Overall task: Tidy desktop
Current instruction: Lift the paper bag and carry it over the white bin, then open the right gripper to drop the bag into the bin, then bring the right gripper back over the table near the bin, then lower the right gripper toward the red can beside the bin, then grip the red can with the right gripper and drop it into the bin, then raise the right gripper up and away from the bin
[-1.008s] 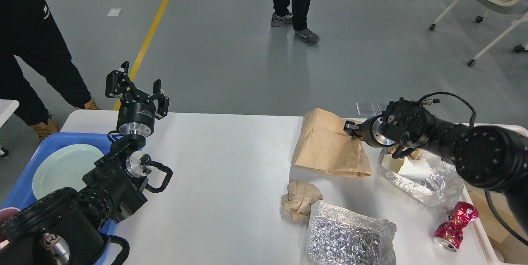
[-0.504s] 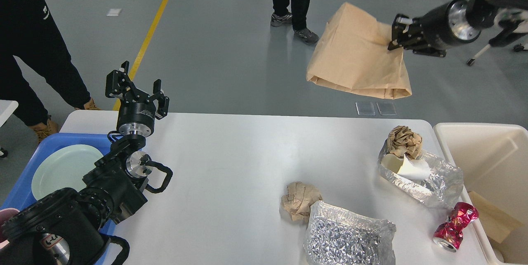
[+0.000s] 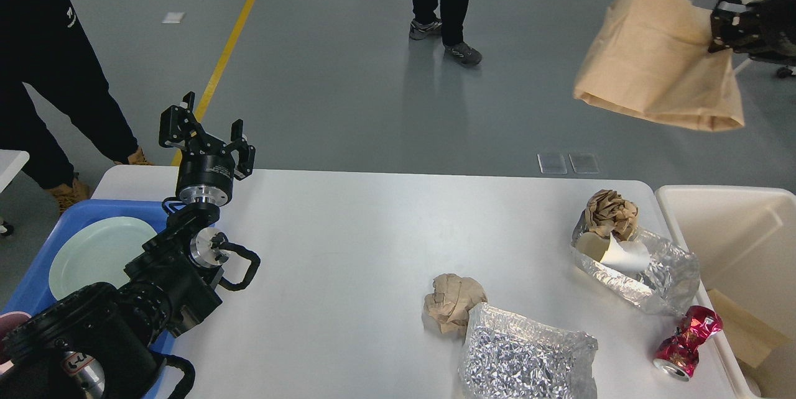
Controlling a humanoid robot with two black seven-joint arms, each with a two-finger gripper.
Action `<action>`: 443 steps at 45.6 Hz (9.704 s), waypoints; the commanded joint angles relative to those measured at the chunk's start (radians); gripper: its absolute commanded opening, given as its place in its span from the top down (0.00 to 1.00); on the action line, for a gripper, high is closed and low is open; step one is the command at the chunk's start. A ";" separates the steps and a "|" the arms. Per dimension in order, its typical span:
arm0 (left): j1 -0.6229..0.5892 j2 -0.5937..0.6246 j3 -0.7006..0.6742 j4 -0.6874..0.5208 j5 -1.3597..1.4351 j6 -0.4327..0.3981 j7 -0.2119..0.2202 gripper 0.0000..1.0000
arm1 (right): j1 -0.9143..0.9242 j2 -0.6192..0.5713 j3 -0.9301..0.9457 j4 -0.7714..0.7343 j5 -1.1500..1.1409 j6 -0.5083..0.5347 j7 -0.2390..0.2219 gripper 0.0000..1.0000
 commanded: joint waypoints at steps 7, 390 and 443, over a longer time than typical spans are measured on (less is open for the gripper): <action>-0.001 0.000 0.000 -0.001 0.000 0.001 0.000 0.04 | -0.374 -0.126 -0.023 -0.083 0.008 -0.269 0.000 1.00; 0.000 0.000 0.000 -0.001 0.000 0.001 0.000 0.04 | -0.589 0.322 0.109 -0.395 0.034 -0.211 0.002 0.00; 0.000 0.000 0.000 0.001 0.000 0.000 0.000 0.04 | 0.513 0.158 0.055 0.546 0.039 0.313 0.003 0.00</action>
